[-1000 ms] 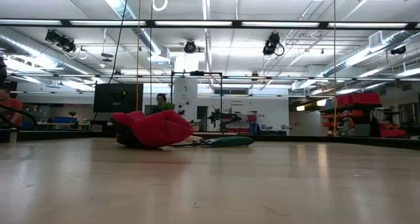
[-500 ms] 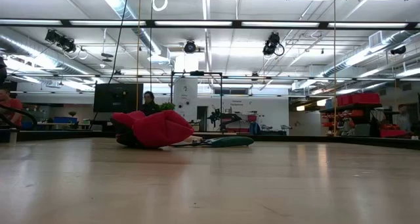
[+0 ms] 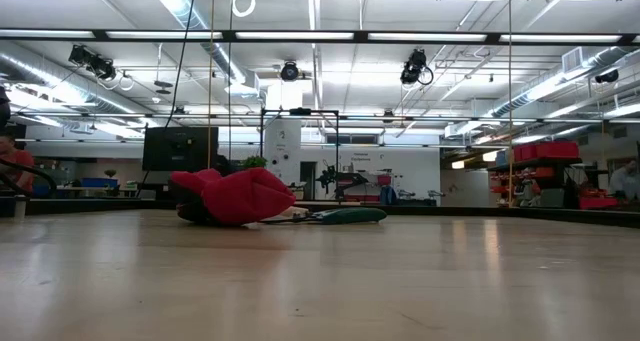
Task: Pick & Place Garden tools in Gardening bag
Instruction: Put the trowel into the gardening bag, then put the shear scissors into the gardening bag
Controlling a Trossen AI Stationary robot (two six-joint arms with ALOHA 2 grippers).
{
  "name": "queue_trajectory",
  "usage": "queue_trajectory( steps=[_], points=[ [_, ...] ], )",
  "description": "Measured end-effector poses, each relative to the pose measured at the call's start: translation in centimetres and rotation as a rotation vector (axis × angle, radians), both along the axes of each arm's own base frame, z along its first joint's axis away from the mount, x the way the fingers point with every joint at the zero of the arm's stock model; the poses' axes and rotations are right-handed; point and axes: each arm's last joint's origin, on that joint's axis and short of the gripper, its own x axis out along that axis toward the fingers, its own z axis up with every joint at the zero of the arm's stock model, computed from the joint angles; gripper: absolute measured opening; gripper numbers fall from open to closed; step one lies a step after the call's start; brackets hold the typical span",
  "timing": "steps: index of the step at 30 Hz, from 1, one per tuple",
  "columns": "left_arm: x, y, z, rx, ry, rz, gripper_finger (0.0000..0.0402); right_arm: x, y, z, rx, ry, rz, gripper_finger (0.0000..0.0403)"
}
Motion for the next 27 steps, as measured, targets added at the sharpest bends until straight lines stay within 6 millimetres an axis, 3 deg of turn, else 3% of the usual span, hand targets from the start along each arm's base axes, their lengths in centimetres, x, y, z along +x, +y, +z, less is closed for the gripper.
queue_trajectory(
  steps=[15, 27],
  points=[
    [0.0, 0.0, 0.0, 0.0, 0.0, 0.0, 0.0003, 0.14, -0.08, -0.11, -0.012, 0.003, -0.055, 0.0221],
    [0.0, 0.09, 0.01, -0.026, 0.0, 0.026, 0.0003, 0.55, -0.07, 0.76, 0.05, 0.006, -0.117, 0.0231]
  ],
)
